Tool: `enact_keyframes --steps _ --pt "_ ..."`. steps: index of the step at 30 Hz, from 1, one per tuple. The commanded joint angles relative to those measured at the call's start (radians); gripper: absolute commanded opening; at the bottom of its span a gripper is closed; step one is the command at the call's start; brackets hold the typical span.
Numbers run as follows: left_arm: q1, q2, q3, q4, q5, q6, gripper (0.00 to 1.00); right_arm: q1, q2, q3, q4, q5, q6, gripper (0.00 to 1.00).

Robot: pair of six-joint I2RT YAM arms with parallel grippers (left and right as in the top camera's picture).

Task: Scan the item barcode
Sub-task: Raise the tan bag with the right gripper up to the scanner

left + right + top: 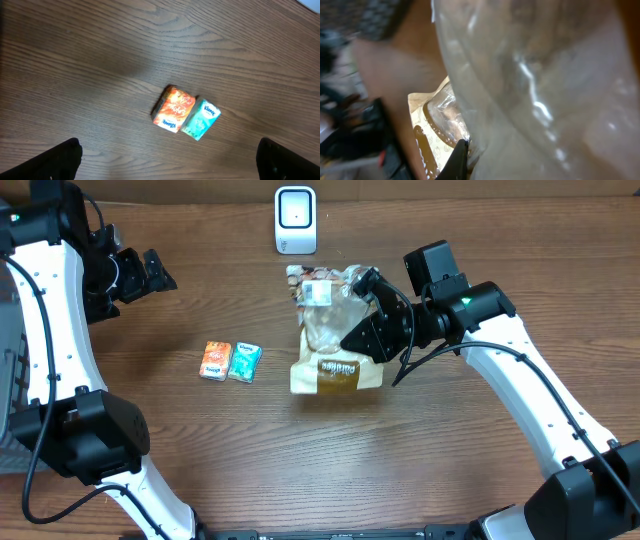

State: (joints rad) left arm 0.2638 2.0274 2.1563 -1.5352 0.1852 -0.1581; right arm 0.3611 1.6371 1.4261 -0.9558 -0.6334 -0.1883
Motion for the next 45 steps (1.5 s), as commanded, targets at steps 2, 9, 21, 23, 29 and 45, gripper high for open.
enact_keyframes --steps 2,9,21,23,29,45 --pt "0.003 -0.013 0.014 0.002 -0.014 -0.006 1.00 0.048 -0.032 0.124 0.020 0.335 0.142 0.04" --pt "0.003 -0.013 0.014 0.002 -0.015 -0.006 0.99 0.136 -0.032 0.318 0.138 0.867 0.176 0.04" --pt "0.003 -0.013 0.014 0.002 -0.014 -0.006 1.00 0.229 0.218 0.328 0.910 1.466 -0.425 0.04" --pt "0.003 -0.013 0.014 0.002 -0.015 -0.006 1.00 0.229 0.346 0.328 1.188 1.584 -0.636 0.04" --pt "0.003 -0.013 0.014 0.002 -0.014 -0.006 1.00 0.227 0.557 0.328 1.538 1.599 -0.969 0.04" --pt "0.003 -0.013 0.014 0.002 -0.014 -0.006 1.00 0.226 0.813 0.328 1.557 1.583 -1.021 0.04"
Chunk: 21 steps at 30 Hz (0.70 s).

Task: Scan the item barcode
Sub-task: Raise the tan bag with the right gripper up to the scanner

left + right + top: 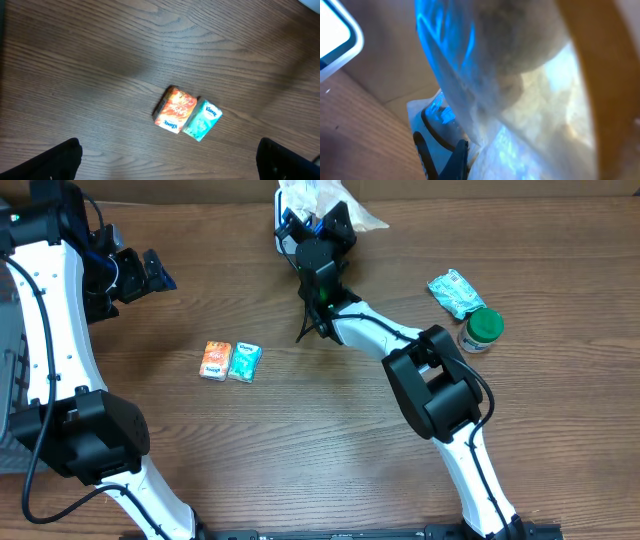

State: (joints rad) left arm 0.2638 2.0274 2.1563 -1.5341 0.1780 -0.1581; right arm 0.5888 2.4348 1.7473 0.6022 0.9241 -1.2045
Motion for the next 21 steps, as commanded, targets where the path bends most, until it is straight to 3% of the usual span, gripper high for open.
enact_keyframes --steps 1,21 --pt "0.003 -0.013 0.014 0.002 -0.008 -0.006 1.00 -0.002 0.021 0.007 -0.026 0.025 -0.004 0.04" --pt "0.003 -0.013 0.014 0.002 -0.008 -0.006 1.00 0.009 0.041 0.007 -0.019 0.029 -0.005 0.04"
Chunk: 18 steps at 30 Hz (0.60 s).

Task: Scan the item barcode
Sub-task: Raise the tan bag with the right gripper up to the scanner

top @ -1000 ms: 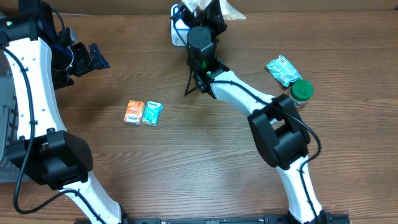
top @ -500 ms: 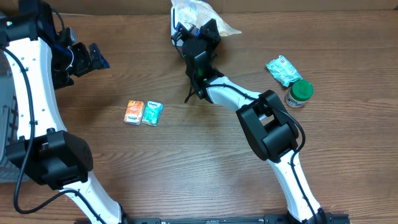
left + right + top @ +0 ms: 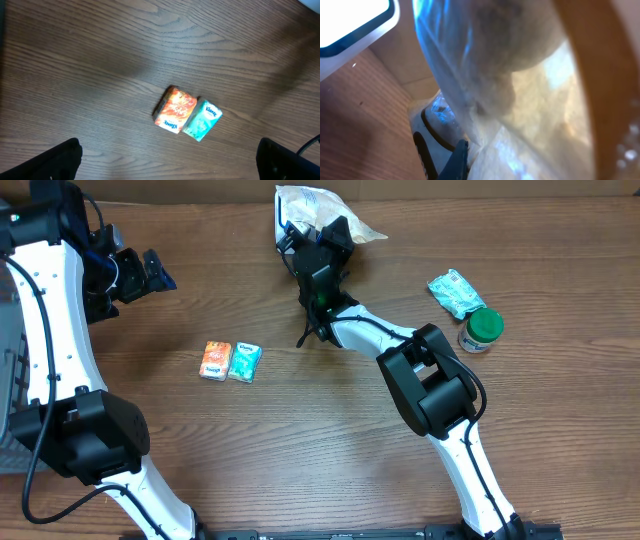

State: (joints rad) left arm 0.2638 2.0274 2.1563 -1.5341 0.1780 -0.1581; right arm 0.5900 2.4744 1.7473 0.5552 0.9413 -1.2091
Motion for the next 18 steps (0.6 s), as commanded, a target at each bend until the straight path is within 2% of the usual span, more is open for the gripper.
enact_keyframes --steps 1,4,9,15,18 --pt "0.003 -0.013 0.014 0.001 -0.008 -0.006 1.00 0.014 0.001 0.007 0.040 0.016 -0.002 0.04" --pt "0.003 -0.013 0.014 0.001 -0.008 -0.006 1.00 0.033 -0.003 0.007 0.082 0.023 -0.050 0.04" --pt "0.003 -0.013 0.014 0.001 -0.008 -0.006 1.00 0.044 -0.044 0.007 0.088 0.027 -0.044 0.04" --pt "0.003 -0.013 0.014 0.002 -0.007 -0.006 1.00 0.070 -0.183 0.007 0.083 0.046 0.062 0.04" --pt "0.003 -0.013 0.014 0.002 -0.008 -0.006 1.00 0.094 -0.270 0.007 0.000 0.041 0.130 0.04"
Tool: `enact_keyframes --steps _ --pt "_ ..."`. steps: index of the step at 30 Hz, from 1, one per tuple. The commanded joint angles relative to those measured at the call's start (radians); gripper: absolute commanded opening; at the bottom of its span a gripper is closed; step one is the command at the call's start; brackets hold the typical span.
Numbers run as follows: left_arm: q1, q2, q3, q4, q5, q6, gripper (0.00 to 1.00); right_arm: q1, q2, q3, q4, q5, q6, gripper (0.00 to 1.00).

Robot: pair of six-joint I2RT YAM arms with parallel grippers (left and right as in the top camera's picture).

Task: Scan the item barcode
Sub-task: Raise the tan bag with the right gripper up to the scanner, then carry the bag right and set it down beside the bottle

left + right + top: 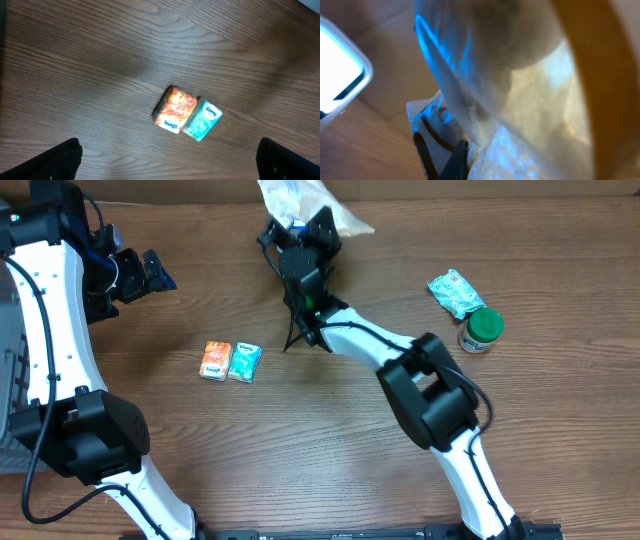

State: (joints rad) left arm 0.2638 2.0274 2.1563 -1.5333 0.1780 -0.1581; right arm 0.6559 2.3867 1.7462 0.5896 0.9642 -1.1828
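My right gripper point(298, 242) is shut on a clear snack bag with a tan printed panel point(297, 198), held up at the table's back edge. In the right wrist view the bag point(520, 90) fills the frame, streaked with blue light, and one dark fingertip point(460, 159) pinches it. The white scanner point(337, 82) shows at the left with its face lit; in the overhead view the bag and gripper hide it. My left gripper point(150, 272) hangs open at the far left, high above the table, its fingertips point(65, 159) wide apart.
An orange tissue pack point(213, 360) and a teal one point(245, 362) lie side by side left of centre, also below my left gripper as the orange point(173, 109) and teal point(202, 119) packs. A green packet point(456, 292) and a green-lidded jar point(482, 330) sit at the right. A cardboard wall runs along the back.
My right gripper and the bag have shifted a little left and farther back, now covering the scanner from above. Blue light streaks the bag again. The left arm has not moved.
My right gripper first held the bag on the table's middle, in front of the scanner. Then it held the bag raised against the scanner at the back, lit blue. It stayed there, and now sits slightly farther left. The left gripper stayed open and still.
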Motion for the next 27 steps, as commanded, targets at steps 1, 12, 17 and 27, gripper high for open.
enact_keyframes --steps 1,12,17,27 --pt "0.003 -0.013 0.014 0.001 -0.008 -0.006 1.00 0.048 -0.245 0.008 -0.145 -0.004 0.174 0.04" --pt "0.003 -0.013 0.014 0.000 -0.008 -0.006 1.00 0.128 -0.670 0.008 -0.998 -0.458 1.056 0.04" --pt "0.003 -0.013 0.014 0.001 -0.008 -0.006 1.00 0.042 -0.877 0.008 -1.299 -0.697 1.399 0.04" --pt "0.003 -0.013 0.014 0.001 -0.008 -0.006 0.99 -0.424 -1.028 0.006 -1.838 -0.763 1.841 0.04"
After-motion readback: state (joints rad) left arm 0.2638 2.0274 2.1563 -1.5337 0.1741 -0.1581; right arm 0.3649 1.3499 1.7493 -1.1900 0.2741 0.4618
